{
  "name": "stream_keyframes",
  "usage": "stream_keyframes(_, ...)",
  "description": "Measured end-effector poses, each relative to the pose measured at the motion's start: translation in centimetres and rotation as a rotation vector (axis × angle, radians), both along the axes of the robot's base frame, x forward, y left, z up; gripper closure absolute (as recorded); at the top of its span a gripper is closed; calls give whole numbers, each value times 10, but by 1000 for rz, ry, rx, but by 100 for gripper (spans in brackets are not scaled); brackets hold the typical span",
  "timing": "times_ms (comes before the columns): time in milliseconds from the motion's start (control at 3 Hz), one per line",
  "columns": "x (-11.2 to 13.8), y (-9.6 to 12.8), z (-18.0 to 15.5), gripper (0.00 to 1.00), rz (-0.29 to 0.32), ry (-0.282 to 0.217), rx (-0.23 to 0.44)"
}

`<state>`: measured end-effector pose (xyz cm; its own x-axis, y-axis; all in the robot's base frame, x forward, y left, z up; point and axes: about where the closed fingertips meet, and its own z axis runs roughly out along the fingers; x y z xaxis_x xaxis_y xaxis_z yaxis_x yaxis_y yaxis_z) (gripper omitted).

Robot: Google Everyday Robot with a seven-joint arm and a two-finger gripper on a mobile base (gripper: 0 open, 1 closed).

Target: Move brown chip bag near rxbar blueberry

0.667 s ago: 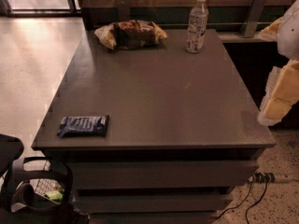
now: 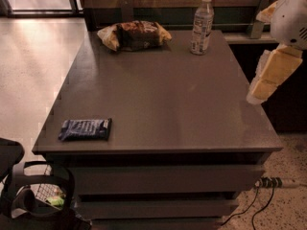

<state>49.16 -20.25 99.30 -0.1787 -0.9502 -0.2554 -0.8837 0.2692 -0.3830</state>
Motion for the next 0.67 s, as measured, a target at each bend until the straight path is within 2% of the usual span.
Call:
stream_keyframes(333,65,22,3,0,20,-129,25)
stream_keyframes(667,121,47,4,0,42,-217,55)
